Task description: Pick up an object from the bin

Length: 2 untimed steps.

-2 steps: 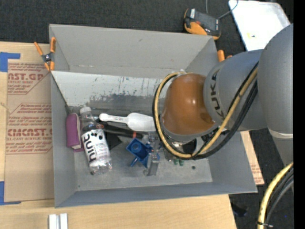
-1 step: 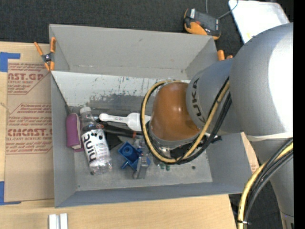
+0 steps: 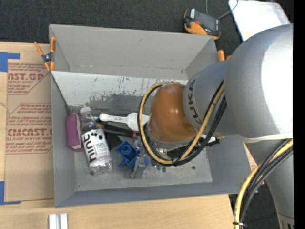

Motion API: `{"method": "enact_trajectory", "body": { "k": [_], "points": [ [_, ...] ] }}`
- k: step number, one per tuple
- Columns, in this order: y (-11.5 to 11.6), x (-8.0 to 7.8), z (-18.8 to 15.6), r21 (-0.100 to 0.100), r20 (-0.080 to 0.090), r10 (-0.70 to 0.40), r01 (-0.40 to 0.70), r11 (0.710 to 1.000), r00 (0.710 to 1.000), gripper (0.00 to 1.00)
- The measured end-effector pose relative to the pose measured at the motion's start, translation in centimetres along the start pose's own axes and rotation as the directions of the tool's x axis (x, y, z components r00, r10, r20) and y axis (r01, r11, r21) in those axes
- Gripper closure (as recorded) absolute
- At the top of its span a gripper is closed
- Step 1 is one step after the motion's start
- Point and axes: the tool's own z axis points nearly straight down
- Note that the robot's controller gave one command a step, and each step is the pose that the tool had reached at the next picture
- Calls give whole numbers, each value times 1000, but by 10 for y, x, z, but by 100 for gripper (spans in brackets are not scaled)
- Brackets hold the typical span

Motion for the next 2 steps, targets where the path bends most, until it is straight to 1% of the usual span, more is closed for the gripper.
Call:
{"method": "enact_trajectory", "body": {
  "k": [1, 2],
  "points": [
    [0, 0, 0, 0, -2, 1, -1, 1000, 1000, 0],
    [1, -2, -3, -2, 6, 1, -1, 1000, 1000, 100]
  ]
}}
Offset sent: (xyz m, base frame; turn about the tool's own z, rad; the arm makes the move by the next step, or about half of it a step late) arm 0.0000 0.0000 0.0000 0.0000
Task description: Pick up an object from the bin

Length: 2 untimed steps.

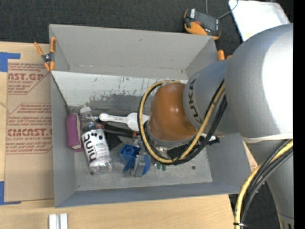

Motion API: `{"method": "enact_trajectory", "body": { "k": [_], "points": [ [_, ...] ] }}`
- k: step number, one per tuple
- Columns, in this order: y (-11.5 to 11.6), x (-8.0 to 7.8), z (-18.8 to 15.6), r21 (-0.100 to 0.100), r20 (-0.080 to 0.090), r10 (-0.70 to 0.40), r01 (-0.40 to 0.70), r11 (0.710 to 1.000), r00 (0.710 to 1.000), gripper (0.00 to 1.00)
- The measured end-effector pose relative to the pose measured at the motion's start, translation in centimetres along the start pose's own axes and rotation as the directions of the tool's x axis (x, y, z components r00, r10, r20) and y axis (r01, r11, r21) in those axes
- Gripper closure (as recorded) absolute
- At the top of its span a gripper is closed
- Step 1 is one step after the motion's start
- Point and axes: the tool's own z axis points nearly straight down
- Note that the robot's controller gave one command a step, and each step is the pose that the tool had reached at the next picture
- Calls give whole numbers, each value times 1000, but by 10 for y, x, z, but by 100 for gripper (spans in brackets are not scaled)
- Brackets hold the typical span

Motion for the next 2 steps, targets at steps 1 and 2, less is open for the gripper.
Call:
{"method": "enact_trajectory", "body": {
  "k": [1, 2],
  "points": [
    [0, 0, 0, 0, 0, 0, 0, 1000, 1000, 100],
    [0, 0, 0, 0, 0, 0, 0, 1000, 1000, 100]
  ]
}}
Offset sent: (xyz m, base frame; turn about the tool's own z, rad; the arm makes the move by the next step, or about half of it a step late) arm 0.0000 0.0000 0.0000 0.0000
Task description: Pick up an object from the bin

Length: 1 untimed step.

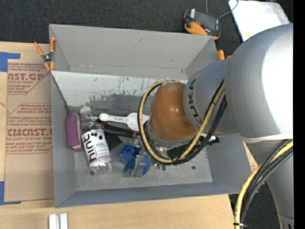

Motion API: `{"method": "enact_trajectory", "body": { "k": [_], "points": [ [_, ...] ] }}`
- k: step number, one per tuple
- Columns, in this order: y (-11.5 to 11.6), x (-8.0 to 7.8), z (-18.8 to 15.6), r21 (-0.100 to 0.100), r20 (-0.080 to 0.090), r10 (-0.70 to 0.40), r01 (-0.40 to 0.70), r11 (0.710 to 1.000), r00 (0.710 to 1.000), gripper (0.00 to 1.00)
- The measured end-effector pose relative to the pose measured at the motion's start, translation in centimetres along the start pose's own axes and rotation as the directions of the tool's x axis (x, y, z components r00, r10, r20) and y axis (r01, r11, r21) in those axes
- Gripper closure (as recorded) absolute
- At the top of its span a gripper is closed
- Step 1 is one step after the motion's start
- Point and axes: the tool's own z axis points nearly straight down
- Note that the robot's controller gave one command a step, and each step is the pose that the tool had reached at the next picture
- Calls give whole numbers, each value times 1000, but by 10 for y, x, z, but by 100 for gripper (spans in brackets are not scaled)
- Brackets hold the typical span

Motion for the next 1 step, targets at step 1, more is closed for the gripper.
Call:
{"method": "enact_trajectory", "body": {
  "k": [1],
  "points": [
    [0, 0, 0, 0, 0, 0, 0, 1000, 1000, 100]
  ]
}}
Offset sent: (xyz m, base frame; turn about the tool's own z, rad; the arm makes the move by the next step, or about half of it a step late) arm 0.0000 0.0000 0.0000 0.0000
